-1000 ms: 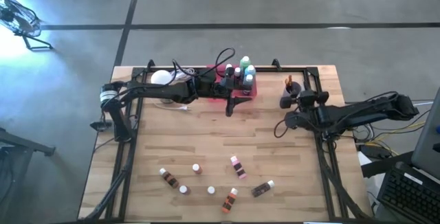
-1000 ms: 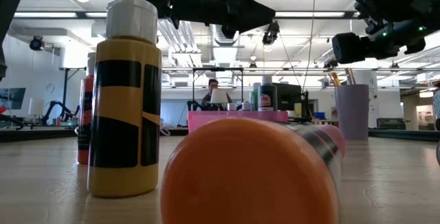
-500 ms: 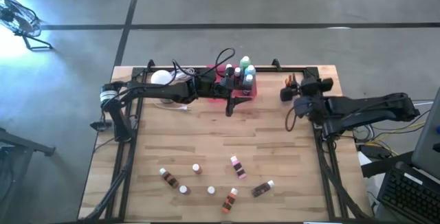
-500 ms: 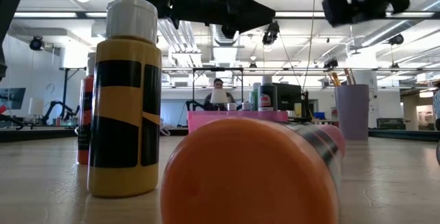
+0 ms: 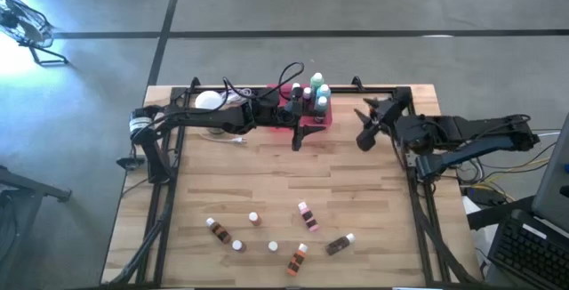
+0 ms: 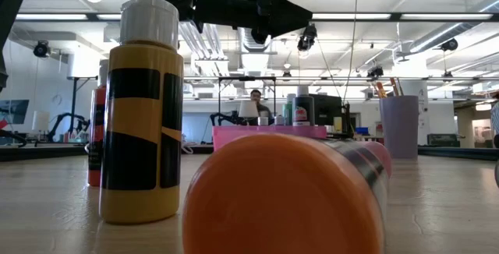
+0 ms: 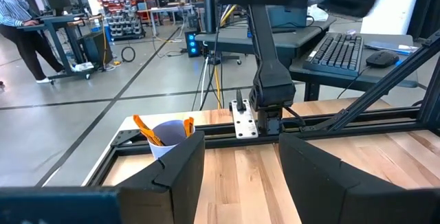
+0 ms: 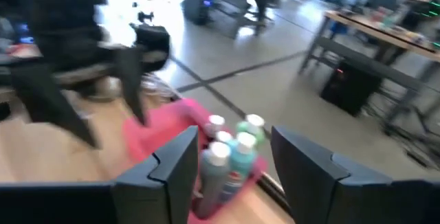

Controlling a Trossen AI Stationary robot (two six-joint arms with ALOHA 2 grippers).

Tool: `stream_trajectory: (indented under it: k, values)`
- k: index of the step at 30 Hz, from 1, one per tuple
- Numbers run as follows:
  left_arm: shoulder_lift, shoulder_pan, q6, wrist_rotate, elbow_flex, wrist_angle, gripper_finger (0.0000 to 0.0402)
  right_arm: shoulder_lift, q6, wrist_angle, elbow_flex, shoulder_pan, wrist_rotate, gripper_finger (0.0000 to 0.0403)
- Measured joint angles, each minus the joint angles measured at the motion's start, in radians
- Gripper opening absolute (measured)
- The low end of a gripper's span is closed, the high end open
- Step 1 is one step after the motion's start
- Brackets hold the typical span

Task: Pick & Place Paint Supplies
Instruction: Put the red black paint bottle into the pink bin

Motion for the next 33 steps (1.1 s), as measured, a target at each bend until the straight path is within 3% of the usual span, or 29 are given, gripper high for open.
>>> stream_trajectory:
  k: [11,16,23,29,33]
  values:
    - [0.000,0.000,-0.007,0.000,0.000,0.000,0.0193,0.120,0.011,0.001,0.052,0.171,0.006,0.0119]
    - [-0.003,-0.003,-0.249,0.003,-0.001,-0.031,0.0193,0.181,0.041,-0.006,0.050,0.219,0.006,0.0092]
    - [-0.006,0.011,-0.383,0.006,0.022,-0.049,0.0193,0.232,0.115,-0.024,0.040,0.266,0.009,0.0058]
    - [-0.072,0.001,-0.297,0.207,0.059,-0.393,0.0192,0.241,0.174,-0.050,0.033,0.301,0.007,0.0039]
    - [-0.169,-0.074,-0.130,0.101,0.053,-0.673,0.0192,0.239,0.224,-0.082,0.027,0.318,0.008,0.0033]
